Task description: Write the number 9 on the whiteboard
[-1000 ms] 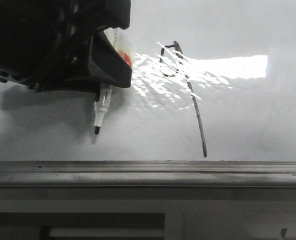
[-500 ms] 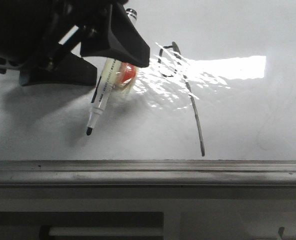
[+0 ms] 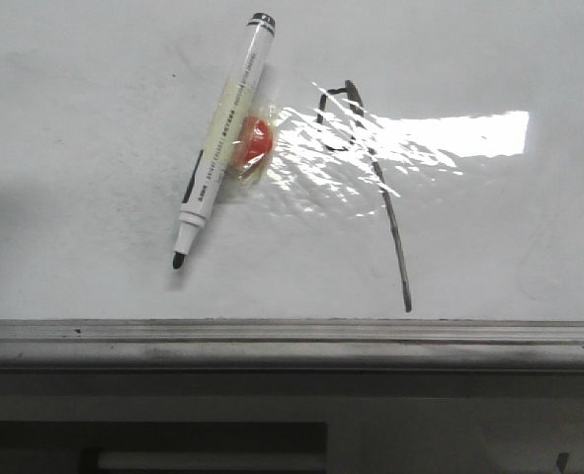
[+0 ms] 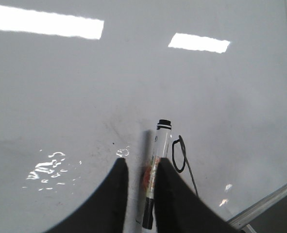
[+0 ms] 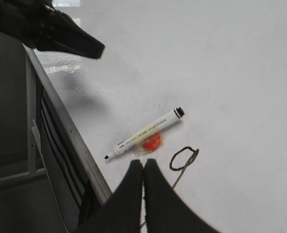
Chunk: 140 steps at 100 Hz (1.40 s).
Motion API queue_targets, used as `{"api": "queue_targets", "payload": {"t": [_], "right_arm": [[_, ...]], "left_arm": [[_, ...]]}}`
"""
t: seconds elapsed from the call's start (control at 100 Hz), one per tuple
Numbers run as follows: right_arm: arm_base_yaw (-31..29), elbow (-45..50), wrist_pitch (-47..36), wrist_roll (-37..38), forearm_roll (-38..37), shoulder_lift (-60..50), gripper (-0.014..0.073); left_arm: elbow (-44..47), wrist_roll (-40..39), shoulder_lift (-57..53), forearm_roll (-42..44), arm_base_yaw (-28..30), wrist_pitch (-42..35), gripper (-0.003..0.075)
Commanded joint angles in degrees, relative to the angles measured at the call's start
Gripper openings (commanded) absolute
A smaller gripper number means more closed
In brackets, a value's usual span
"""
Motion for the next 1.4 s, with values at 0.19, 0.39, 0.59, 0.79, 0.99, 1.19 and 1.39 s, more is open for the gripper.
{"api": "queue_targets", "payload": {"t": [0.19, 0.39, 0.59, 0.79, 0.99, 1.19, 1.39], "right_arm": [[-0.46, 9.36, -7.38, 0.25, -0.31, -9.04, -0.0062], [-0.46, 12.02, -7.24, 0.25, -0.20, -9.18, -0.0062], [-0.46, 12.52, -7.24, 0.25, -0.20, -9.18, -0.0062], [-0.46, 12.52, -7.24, 0.25, -0.20, -9.18, -0.0062], [-0.46, 12.52, -7.24, 0.25, -0.20, -9.18, -0.0062], [-0.46, 12.52, -7.24, 0.25, -0.20, -9.18, -0.0062], [-0.46, 12.52, -7.34, 0.25, -0.20, -9.18, -0.0062]], "left_arm": [[8.42, 0.38, -14.34, -0.19, 0.01, 0.96, -0.0020], [12.01, 0.38, -15.75, -0.19, 0.01, 1.33, -0.0020], [14.16, 0.38, -15.75, -0.19, 0.01, 1.33, -0.0020], [15.18, 0.38, -15.75, -0.19, 0.01, 1.33, -0.0020], [15.26, 0.38, -15.75, -0.19, 0.01, 1.33, -0.0020], [15.41, 0.38, -15.75, -0.04, 0.34, -1.32, -0.0020], [18.27, -5.02, -15.75, 21.81, 2.03, -8.77, -0.0020]]}}
